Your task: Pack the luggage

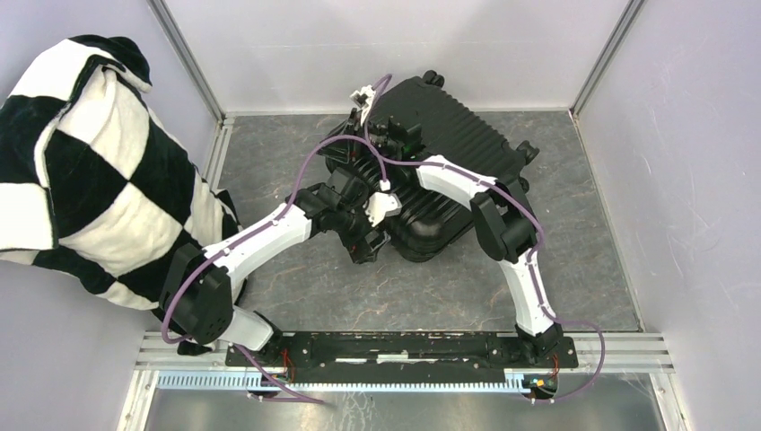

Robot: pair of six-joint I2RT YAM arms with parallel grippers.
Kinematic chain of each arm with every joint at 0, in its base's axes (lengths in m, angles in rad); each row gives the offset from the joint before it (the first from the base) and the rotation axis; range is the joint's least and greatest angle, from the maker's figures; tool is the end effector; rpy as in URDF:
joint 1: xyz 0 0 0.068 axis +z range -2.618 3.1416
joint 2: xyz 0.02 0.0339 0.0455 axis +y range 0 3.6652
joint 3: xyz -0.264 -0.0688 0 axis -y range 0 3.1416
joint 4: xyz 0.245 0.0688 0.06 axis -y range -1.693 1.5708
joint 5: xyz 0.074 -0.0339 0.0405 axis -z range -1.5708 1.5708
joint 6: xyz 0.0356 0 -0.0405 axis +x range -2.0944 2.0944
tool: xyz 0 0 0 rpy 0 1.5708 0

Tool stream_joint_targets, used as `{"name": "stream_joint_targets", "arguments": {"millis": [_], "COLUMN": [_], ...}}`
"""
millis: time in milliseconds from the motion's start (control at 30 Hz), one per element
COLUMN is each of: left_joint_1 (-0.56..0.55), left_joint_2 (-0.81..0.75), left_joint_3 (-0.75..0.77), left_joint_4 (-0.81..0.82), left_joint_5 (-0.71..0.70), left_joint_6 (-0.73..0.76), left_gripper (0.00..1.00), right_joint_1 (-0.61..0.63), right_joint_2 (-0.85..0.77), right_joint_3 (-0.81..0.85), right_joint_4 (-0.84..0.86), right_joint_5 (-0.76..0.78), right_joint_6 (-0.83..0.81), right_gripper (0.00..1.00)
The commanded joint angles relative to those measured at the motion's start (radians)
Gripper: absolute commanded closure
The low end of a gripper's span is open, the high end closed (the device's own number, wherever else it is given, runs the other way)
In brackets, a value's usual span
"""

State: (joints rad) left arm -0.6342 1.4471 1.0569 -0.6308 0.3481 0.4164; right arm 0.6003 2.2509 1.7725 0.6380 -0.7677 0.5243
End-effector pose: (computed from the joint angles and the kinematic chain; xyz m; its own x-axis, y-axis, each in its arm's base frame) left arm 0.2288 -0.1834 0.2462 -0.3448 0.7256 -0.5955 0.9185 0.3916 -0.0546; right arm 0.4229 0.3195 0.2751 -0.3732 0.1810 -0.9099 -0.9073 0.1337 0.3987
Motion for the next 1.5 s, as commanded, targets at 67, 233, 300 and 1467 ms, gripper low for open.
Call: {"name": "stream_joint_targets", "arguments": {"millis": [67,233,300,1467], "left_joint_1": [-0.022,0.018,0.07,0.36], "left_joint_2": [-0.052,-0.135,-0.139,0.76], "left_joint_3": [0.072,0.193,0.289,0.992], "left_joint_4": [-0.171,-0.327,-0.369,0.271], "left_joint_5": [0.086,0.058,0.059,-0.417], "left_joint_6": [0.086,0.149,0.168,-0.39], "left_gripper": [0.0,0.0,0.0,0.04], "right_joint_1": [-0.192,-0.28,-0.312,-0.576], "right_joint_2": [-0.132,-0.394,-0.517,-1.016], "right_joint_3": [0.011,-0.191,-0.305,-1.117], "right_joint_4": [-0.146,-0.125,-0.158,-0.444], "right_joint_5": [0.116,0.197,0.283,1.002], "right_joint_6": [-0.021,-0.032,-0.058,-0.077], "right_gripper": [0.53,0.52,0.52,0.57]}}
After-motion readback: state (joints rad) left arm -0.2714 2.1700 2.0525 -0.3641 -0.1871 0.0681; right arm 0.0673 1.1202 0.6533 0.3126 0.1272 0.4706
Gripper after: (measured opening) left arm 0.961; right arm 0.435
